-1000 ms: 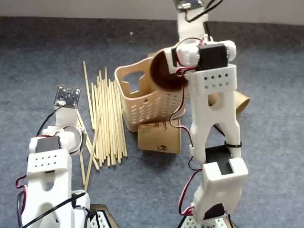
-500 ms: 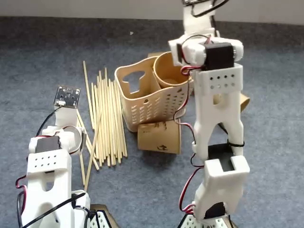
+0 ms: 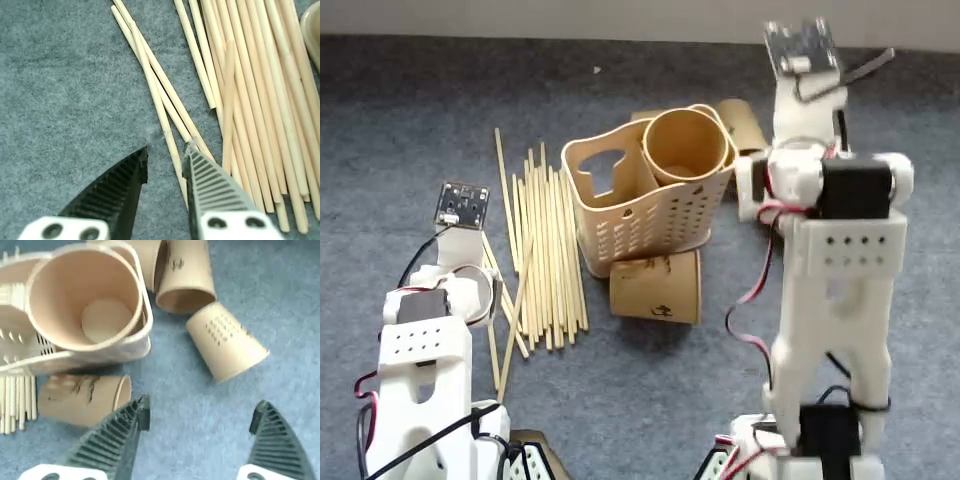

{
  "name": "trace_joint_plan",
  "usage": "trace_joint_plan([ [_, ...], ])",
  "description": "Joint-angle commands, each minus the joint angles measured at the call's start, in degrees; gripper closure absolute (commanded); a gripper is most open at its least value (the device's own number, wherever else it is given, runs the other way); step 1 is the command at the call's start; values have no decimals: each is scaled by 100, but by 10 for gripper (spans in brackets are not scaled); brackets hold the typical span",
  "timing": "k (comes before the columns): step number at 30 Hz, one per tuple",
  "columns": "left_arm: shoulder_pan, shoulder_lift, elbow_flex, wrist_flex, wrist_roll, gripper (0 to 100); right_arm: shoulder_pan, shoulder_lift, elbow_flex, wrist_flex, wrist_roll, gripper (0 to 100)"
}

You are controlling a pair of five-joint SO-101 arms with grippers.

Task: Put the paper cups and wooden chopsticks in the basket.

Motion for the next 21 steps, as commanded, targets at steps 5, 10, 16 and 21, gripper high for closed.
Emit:
trace_joint_plan([
  [5,92,-13,-22,-97,35,853,31,-2255,4673,-2484,-527,684],
  [10,92,-13,-22,-97,35,853,-514,-2765,6466,-3802,-527,684],
  [16,92,-13,-22,-97,35,853,-1068,-2800,7090,-4708,-695,684],
  [21,92,-13,-22,-97,35,853,-1121,-2826,7081,-4716,-1644,684],
])
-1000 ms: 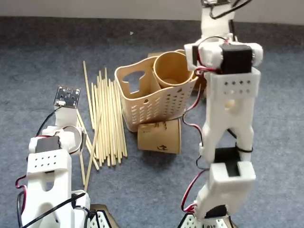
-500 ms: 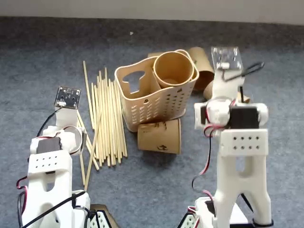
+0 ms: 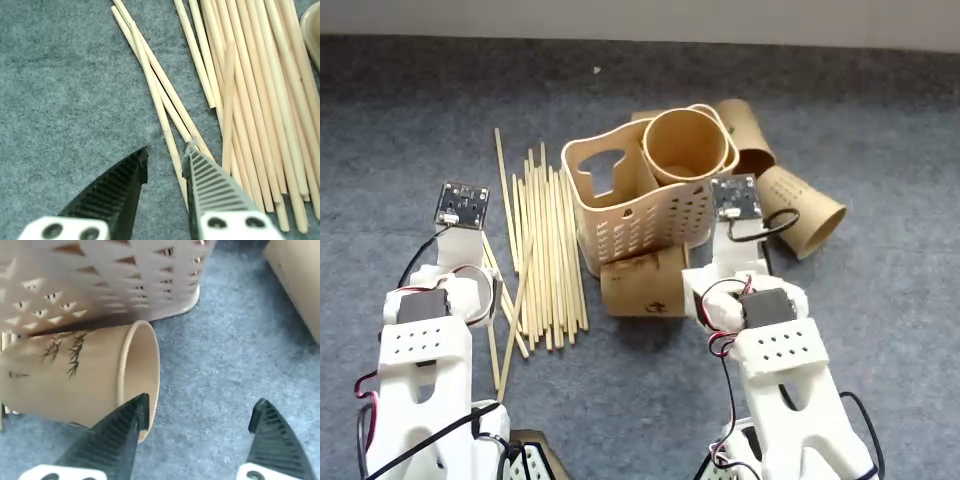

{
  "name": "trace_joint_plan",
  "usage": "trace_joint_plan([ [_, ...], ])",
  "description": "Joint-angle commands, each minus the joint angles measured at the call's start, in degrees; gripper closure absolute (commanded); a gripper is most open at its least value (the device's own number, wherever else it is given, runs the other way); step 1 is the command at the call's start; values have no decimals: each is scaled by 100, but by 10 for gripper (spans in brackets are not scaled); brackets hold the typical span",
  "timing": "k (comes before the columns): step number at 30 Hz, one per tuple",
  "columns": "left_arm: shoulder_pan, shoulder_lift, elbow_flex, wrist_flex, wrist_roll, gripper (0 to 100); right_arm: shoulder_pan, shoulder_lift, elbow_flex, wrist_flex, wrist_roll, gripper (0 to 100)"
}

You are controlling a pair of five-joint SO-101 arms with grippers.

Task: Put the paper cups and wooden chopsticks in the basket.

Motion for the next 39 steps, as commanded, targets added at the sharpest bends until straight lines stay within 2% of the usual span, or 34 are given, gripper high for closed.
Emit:
trace_joint_plan([
  [1,92,-13,-22,-97,35,853,-75,-154,4,-101,-545,684],
  [10,92,-13,-22,-114,35,853,-769,-163,-497,356,-800,684],
  [16,92,-13,-22,-114,35,853,-1552,-163,-910,426,-774,684],
  [27,400,31,-22,-88,26,850,-2457,-101,-2422,804,-765,684],
  [31,400,31,-22,-79,26,850,-2800,171,-1701,664,-756,684],
  [33,400,31,-31,26,26,850,-2747,215,-1481,778,-730,684],
  [35,409,22,-31,70,26,850,-2440,101,-1481,989,-360,684],
  [39,611,31,-57,70,26,849,-1156,-365,-1481,1420,853,684],
])
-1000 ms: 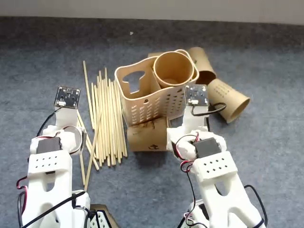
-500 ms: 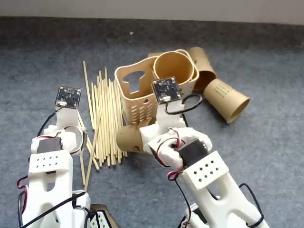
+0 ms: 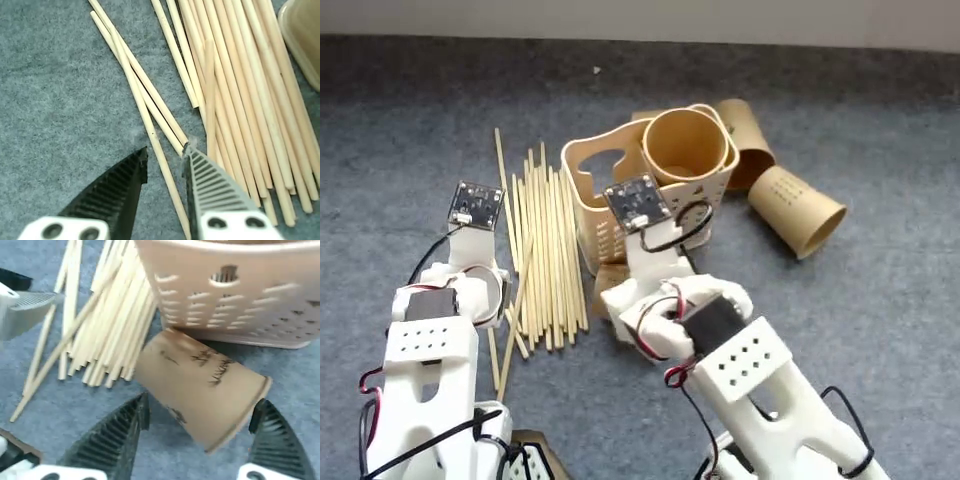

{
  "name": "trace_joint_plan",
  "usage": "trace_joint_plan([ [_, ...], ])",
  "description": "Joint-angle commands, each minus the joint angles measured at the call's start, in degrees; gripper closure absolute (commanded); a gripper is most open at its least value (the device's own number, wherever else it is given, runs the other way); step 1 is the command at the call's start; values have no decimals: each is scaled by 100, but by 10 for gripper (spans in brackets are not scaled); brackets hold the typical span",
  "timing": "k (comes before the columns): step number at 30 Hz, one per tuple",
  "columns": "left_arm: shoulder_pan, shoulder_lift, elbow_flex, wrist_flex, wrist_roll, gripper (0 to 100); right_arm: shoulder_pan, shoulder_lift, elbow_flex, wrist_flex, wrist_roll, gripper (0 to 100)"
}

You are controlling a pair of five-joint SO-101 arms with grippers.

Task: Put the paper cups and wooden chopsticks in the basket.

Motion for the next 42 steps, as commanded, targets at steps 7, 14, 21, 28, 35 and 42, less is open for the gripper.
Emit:
trace_joint_plan([
  [7,558,-22,-145,325,26,849,2519,-1420,936,277,958,684],
  [14,1147,13,-338,870,-193,849,2589,-2105,2290,-84,1222,684],
  [21,2378,4,-338,1486,-387,849,2826,-2554,2387,-84,1222,684],
  [28,3020,13,-541,1459,-615,849,2826,-2580,2396,-84,1222,684],
  [35,3178,13,-523,721,-624,849,2826,-2580,2404,-84,1213,684],
  [42,3345,22,-505,343,-624,849,2826,-2589,2492,-110,1213,684],
])
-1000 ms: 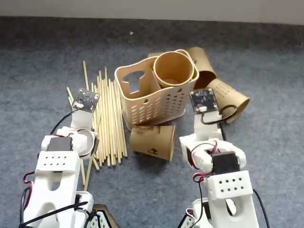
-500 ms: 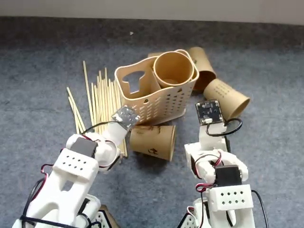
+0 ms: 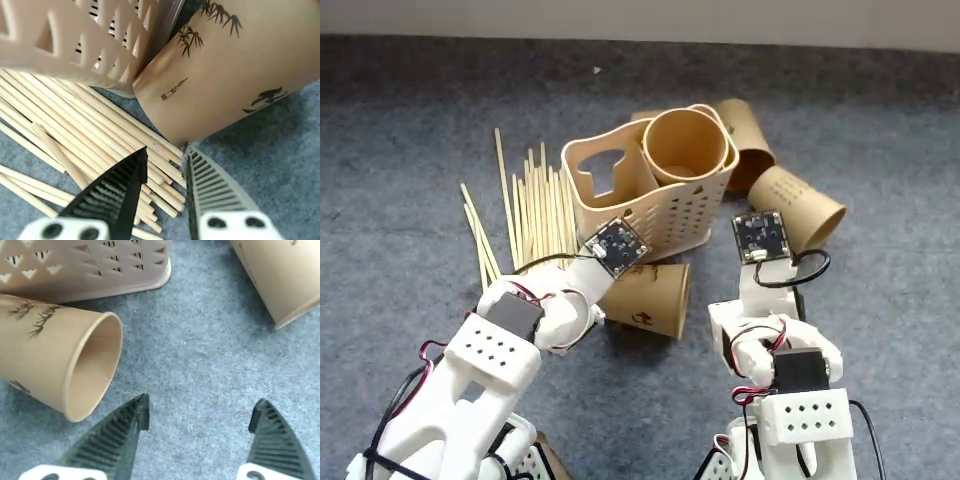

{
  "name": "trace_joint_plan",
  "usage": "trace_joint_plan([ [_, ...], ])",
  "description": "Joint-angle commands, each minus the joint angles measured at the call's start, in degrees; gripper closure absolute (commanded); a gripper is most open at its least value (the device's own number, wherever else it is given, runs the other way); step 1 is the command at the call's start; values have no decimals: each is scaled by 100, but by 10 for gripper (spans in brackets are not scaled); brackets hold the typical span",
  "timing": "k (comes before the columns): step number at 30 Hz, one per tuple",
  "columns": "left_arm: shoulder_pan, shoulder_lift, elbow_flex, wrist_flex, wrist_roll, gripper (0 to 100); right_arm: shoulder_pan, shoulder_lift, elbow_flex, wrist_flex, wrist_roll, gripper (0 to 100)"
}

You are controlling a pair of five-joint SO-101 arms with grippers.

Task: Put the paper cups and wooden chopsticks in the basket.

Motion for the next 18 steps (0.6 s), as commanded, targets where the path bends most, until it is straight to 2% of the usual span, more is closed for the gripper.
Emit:
trace_joint_plan([
  [1,31,22,-180,-141,-26,849,48,-92,75,-119,44,684],
  [4,-171,22,-154,-105,-273,851,48,-84,110,-119,53,684],
  [7,-716,22,4,-141,-598,851,48,-84,110,-119,53,684],
  [11,-1235,22,-31,-158,-642,851,40,-84,110,-119,53,684],
  [15,-1182,31,22,-440,-607,851,31,-84,110,-119,53,684],
  [18,-681,31,242,-747,-598,852,22,-84,110,-119,53,684],
])
